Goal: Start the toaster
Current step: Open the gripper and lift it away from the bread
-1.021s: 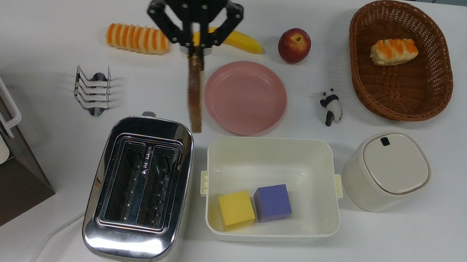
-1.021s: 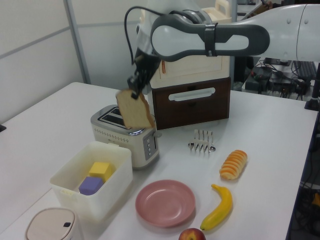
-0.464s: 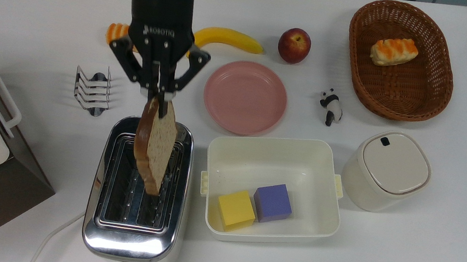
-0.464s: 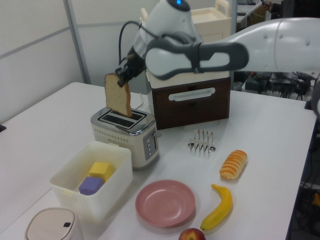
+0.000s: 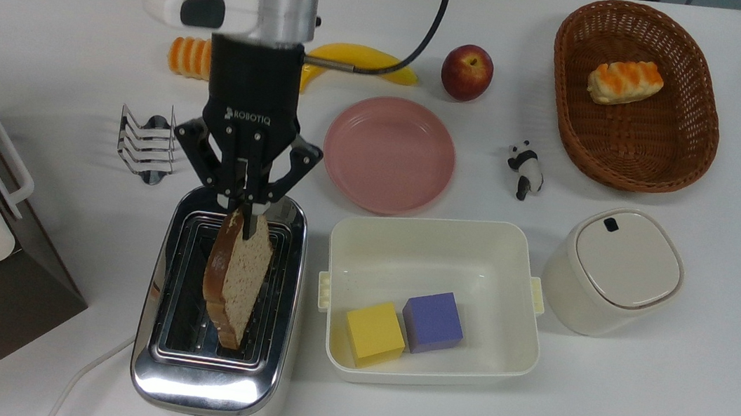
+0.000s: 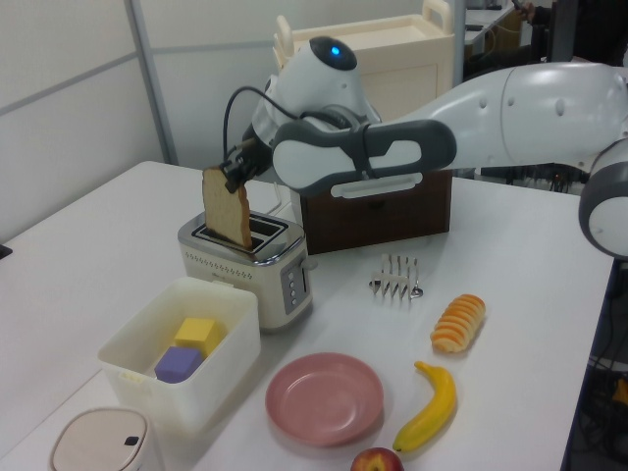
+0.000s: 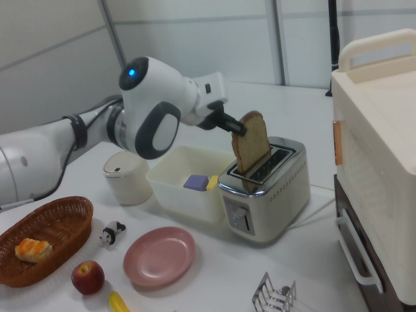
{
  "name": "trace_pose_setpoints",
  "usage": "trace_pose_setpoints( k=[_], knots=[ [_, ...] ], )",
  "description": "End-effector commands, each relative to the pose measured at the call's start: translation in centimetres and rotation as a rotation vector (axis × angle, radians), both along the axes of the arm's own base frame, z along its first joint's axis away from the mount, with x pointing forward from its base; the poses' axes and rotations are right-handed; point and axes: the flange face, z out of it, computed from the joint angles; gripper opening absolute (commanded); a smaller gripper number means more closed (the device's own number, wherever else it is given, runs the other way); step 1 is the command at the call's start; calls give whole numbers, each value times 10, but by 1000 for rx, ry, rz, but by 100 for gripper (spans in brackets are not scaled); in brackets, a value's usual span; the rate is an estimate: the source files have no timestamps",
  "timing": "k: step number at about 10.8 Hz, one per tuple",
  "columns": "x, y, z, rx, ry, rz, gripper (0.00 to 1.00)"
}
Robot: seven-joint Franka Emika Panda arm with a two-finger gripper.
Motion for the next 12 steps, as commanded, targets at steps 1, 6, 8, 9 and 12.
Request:
trace_pose_setpoints(
  k=[1, 6, 8, 9, 12],
  knots=[
    [9, -4, -27, -16, 15, -8, 0],
    [8, -2, -24, -56, 18, 1, 100],
    [-4, -3, 7, -32, -4, -6, 100],
    [-17, -7, 16, -12, 58, -15, 100],
    [-56, -16, 30, 3, 345, 17, 100]
  ],
)
